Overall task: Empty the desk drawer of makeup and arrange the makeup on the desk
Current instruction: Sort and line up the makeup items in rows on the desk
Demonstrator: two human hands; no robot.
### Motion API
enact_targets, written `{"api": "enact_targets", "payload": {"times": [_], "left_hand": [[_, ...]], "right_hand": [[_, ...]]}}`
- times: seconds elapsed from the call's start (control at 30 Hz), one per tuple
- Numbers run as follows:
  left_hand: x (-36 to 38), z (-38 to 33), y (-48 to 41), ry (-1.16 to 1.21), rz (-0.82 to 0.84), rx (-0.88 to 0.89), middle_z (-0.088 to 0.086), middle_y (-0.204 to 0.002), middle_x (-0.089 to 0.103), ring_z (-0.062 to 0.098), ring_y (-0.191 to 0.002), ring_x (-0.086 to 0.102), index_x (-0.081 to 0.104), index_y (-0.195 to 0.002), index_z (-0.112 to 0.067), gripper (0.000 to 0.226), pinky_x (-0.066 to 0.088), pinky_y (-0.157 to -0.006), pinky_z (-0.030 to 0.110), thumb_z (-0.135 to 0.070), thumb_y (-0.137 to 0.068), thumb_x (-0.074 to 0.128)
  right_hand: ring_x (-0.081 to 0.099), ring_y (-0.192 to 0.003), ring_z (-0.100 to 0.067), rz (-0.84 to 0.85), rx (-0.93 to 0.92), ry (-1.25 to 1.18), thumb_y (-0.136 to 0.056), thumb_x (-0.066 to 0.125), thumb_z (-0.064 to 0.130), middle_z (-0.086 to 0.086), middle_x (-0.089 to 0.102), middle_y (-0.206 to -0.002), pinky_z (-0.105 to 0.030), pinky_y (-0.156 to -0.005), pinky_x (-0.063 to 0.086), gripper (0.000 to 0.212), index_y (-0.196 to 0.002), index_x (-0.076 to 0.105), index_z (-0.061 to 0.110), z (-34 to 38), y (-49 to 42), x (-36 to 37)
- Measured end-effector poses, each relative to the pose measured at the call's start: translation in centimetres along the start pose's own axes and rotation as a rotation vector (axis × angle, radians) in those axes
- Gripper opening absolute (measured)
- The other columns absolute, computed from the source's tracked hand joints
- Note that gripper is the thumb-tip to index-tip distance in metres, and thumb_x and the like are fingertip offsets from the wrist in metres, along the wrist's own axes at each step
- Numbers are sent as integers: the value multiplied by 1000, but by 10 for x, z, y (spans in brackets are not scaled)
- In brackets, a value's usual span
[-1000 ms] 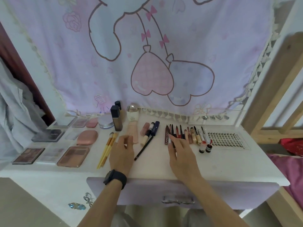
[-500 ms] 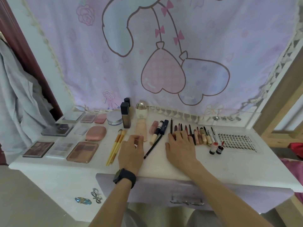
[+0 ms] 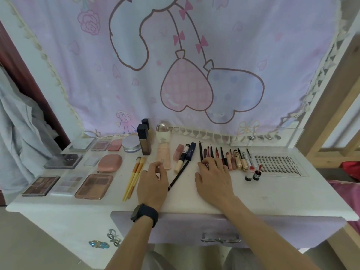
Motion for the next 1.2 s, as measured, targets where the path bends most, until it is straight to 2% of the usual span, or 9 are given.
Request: {"api": "enact_targets", "payload": {"times": [0.13,0.33,0.4,0.5,0.57,0.67,0.87,1.0,1.2], "left_hand": [[-2,-8,3,0,26,27,-25,-88,60,5,-80,60,57,-115,-32,18,52,-67,31,-39,-98,54],[10,-44,-16,-97,138,110,-16,-91,63,7,-75,57,63,-94,-34,12,43,-60,22,-46,-93,59],[26,-60,-22,-186,275,116,-20,-117,64,4,-72,59,69,-98,-30,16,43,-59,19,-42,-92,61],[51,-75,-28,-287,452,99,-17,-157,33,8,-107,63,73,-87,-24,16,50,-84,25,-35,-91,63],[62,-80,-31,-334,478,70,-9,-161,28,5,-139,40,74,-89,-23,16,41,-98,25,-32,-92,62],[69,-84,-34,-360,469,44,-5,-162,29,3,-146,26,74,-104,-16,21,37,-102,23,-24,-95,57],[67,-88,-35,-355,488,40,-7,-163,25,9,-135,47,74,-98,-15,18,44,-98,25,-25,-94,59],[68,-87,-37,-359,466,88,-2,-154,43,7,-147,27,75,-100,-15,21,38,-97,22,-22,-94,56],[77,-89,-39,-406,511,137,0,-128,64,20,-147,25,75,-107,-19,28,30,-114,31,-22,-97,49]], "right_hand": [[54,-120,-29,-77,28,-71,-92,63,27,-6,61,-127,-42,-95,47,33,-122,69,14,-11,27,-8],[60,-101,-26,-173,104,-75,-89,68,24,-5,67,-108,-40,-86,53,24,-109,74,12,-42,75,-6],[60,-101,-25,-176,117,-77,-88,69,25,-3,68,-109,-39,-83,53,23,-109,73,14,-40,77,-6],[59,-99,-23,-179,118,-81,-89,65,28,-1,67,-109,-36,-79,52,23,-108,72,16,-38,77,-7],[59,-97,-22,-190,111,-95,-88,66,28,-1,67,-108,-35,-78,52,23,-107,72,16,-40,77,-7],[60,-96,-21,-213,109,-110,-87,68,27,0,68,-106,-33,-77,52,23,-105,73,16,-41,78,-7],[60,-96,-19,-225,125,-122,-86,67,29,1,68,-106,-33,-78,52,23,-106,72,17,-42,78,-4],[58,-96,-19,-241,128,-124,-87,63,30,2,67,-106,-34,-78,51,23,-105,72,18,-42,77,-1],[55,-97,-18,-236,137,-122,-89,58,33,3,66,-108,-33,-78,48,25,-106,71,20,-43,76,2]]}}
Point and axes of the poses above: each hand's wrist, its own y-axis away from the middle knuckle, its own x-axis out of the palm, z = x × y, the point moved 1 cm from there along -y, towards the middle knuckle
